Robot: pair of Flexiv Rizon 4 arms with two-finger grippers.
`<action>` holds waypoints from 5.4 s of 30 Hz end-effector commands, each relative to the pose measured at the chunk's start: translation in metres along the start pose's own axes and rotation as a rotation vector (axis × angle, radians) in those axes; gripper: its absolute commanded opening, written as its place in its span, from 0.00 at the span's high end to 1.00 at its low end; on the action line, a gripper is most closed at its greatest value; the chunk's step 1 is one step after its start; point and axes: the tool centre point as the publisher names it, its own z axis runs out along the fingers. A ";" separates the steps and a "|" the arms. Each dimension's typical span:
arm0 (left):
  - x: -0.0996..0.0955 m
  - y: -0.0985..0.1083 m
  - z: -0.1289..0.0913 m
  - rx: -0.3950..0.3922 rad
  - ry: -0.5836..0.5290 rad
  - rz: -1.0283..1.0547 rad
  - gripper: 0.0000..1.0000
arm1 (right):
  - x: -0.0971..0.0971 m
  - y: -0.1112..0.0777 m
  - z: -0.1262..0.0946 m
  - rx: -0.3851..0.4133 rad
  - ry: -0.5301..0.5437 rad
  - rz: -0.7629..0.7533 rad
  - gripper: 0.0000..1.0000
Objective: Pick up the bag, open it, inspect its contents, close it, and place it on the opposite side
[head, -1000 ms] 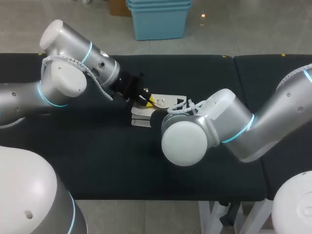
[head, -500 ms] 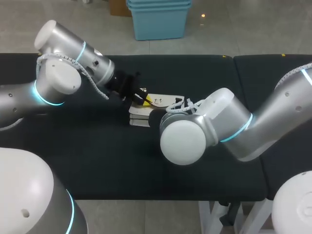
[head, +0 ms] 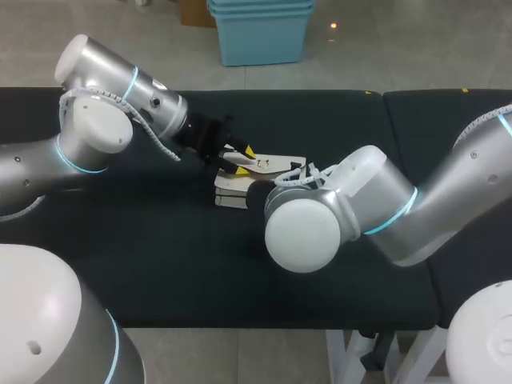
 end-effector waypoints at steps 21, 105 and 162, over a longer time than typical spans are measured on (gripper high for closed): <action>0.007 -0.009 0.006 -0.025 0.021 0.045 1.00 | 0.002 -0.002 0.000 -0.004 -0.004 0.001 1.00; 0.007 -0.026 -0.102 0.081 0.185 -1.166 0.00 | -0.087 -0.009 -0.062 0.138 0.624 0.292 0.00; 0.020 -0.016 -0.079 -0.363 0.062 -2.436 0.00 | -0.084 -0.045 -0.055 0.290 1.019 1.294 0.00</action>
